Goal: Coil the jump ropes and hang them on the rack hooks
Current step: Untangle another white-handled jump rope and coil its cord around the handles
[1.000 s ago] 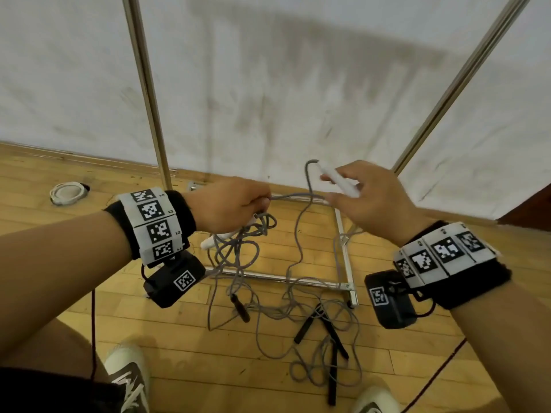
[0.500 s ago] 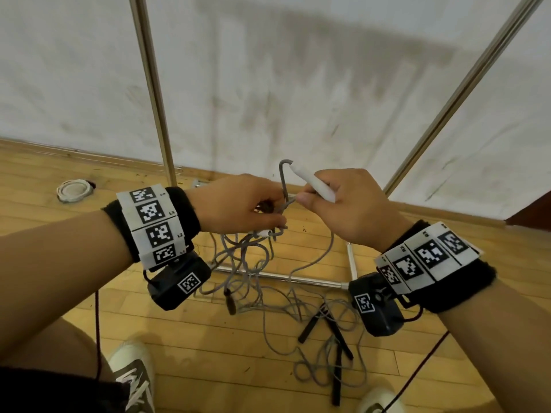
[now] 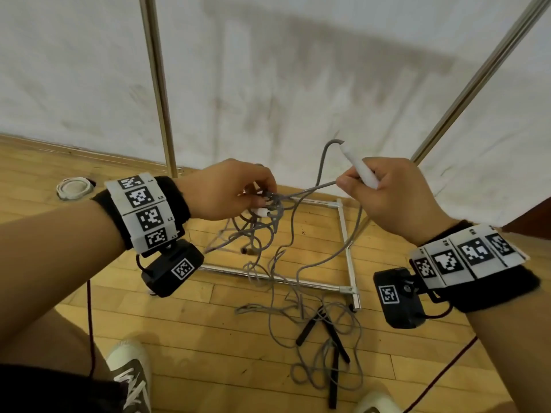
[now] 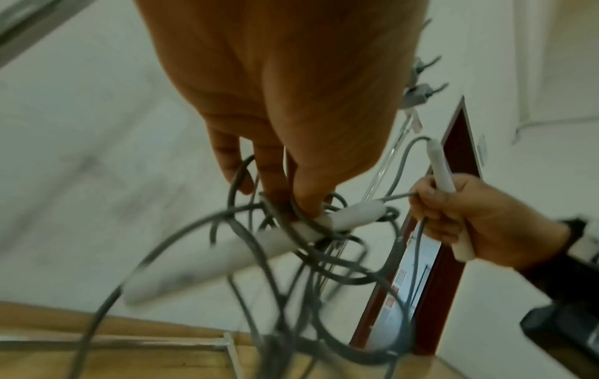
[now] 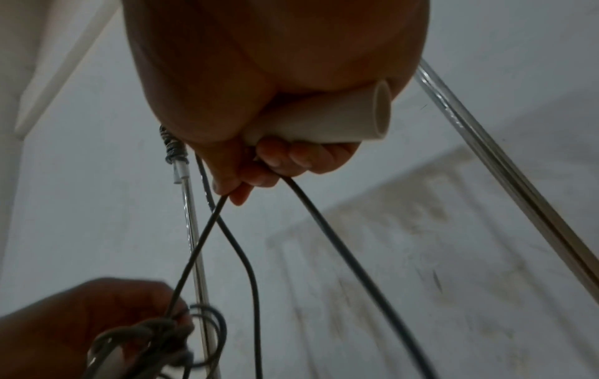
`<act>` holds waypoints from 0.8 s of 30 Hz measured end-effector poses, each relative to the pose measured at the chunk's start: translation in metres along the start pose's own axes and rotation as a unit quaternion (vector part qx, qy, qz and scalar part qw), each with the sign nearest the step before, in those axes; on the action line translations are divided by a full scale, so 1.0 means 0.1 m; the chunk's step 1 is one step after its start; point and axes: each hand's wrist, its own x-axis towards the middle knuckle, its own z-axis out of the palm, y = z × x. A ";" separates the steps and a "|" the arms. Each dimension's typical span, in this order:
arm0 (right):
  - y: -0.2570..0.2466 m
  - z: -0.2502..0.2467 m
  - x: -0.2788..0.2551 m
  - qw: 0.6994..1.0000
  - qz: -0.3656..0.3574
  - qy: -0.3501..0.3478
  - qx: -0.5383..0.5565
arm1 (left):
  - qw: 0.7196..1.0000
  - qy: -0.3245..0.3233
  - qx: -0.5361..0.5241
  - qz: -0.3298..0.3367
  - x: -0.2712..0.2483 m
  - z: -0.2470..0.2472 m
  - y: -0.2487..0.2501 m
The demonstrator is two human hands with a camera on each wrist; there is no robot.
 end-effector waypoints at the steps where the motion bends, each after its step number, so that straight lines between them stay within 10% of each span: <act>1: 0.02 -0.03 0.00 1.000 0.005 0.009 0.001 | 1.000 0.001 0.006 0.000 -0.01 -0.01 -0.01; 15: 0.12 -0.04 -0.03 0.999 -0.003 -0.032 -0.041 | 0.994 -0.088 0.046 -0.043 0.02 0.11 0.08; 21: 0.14 -0.02 -0.01 0.999 -0.023 -0.018 -0.045 | 0.978 0.015 0.210 0.010 0.02 0.11 0.02; 24: 0.21 -0.03 -0.02 0.997 -0.009 -0.022 -0.072 | 0.991 0.014 0.131 -0.035 0.01 0.06 -0.01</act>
